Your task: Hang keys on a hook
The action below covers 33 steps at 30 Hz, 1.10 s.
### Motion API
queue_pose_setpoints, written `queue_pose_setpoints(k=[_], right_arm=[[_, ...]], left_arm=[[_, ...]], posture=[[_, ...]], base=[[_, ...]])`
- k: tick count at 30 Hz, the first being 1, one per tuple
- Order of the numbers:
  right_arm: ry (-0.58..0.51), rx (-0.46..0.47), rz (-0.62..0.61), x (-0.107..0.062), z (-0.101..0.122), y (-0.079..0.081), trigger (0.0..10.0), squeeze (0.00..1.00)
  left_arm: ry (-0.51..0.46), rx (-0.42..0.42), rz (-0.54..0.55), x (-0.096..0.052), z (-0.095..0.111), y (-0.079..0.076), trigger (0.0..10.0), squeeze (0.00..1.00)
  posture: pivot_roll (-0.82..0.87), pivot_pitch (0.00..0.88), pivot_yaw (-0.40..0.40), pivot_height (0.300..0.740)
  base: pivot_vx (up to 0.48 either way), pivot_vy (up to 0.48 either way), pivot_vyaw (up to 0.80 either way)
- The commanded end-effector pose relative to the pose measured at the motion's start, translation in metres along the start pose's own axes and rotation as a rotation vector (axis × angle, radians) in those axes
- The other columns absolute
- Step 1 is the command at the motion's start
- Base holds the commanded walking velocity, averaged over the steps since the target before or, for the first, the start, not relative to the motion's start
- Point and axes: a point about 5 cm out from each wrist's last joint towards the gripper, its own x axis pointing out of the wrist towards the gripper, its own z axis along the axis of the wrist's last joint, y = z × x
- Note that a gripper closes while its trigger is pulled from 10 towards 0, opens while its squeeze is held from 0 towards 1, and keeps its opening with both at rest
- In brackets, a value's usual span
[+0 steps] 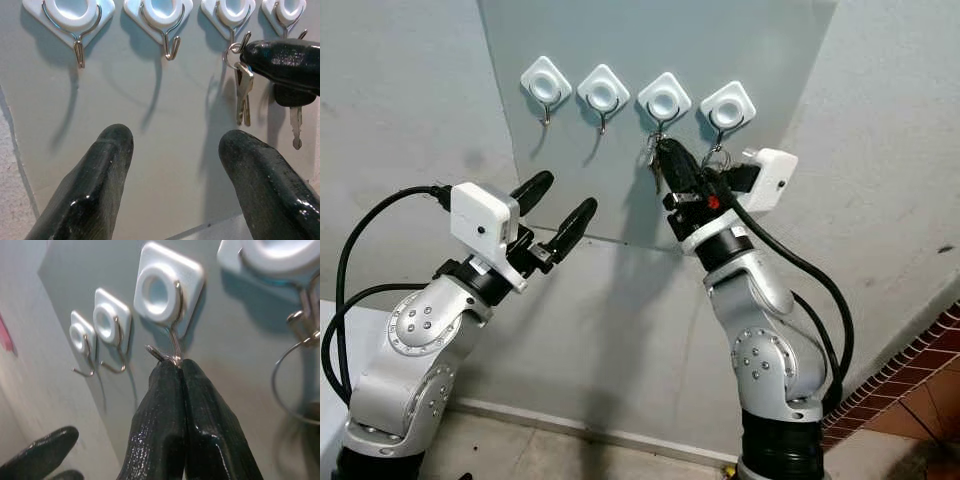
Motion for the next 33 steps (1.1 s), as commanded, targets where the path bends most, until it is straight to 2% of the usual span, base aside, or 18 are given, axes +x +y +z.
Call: queue_pose_setpoints(k=[1,7,8,18,23,30,33], right_arm=[[0.047,-0.016,-0.017,-0.002,-0.007,-0.002,10.0,0.0],[0.073,-0.018,-0.055,-0.006,-0.017,-0.006,10.0,0.0],[0.077,-0.015,-0.058,-0.006,-0.018,-0.007,10.0,1.0],[0.078,-0.035,-0.066,-0.009,-0.022,-0.009,10.0,1.0],[0.16,-0.177,-0.124,-0.023,-0.049,-0.027,10.0,1.0],[0.303,-0.249,-0.195,-0.049,-0.089,-0.053,10.0,1.0],[0.357,-0.282,-0.206,-0.06,-0.104,-0.062,10.0,1.0]], left_arm=[[-0.013,0.006,0.004,0.002,0.005,0.002,10.0,0.0],[-0.014,0.004,0.012,0.002,0.005,0.002,10.0,0.0],[-0.014,0.004,0.013,0.002,0.004,0.002,10.0,0.0],[-0.011,0.0,0.022,0.001,0.004,0.003,10.0,0.0],[0.064,0.004,0.163,-0.01,-0.024,0.013,10.0,0.0],[0.204,0.009,0.274,-0.034,-0.07,0.02,10.0,0.0],[0.28,0.044,0.312,-0.046,-0.094,0.02,10.0,0.0]], posture=[[-0.09,0.0,-0.02,0.732],[-0.09,0.0,-0.019,0.732],[-0.09,0.0,-0.019,0.732],[-0.09,0.0,-0.02,0.732],[-0.09,0.0,-0.024,0.732],[-0.08,0.0,-0.03,0.732],[-0.08,0.0,-0.035,0.732]], base=[[0.0,0.0,0.0],[0.0,0.0,0.0],[0.0,0.0,0.0],[0.0,0.0,0.0],[0.0,0.0,0.0],[0.0,0.0,0.0],[0.0,0.0,0.0]])
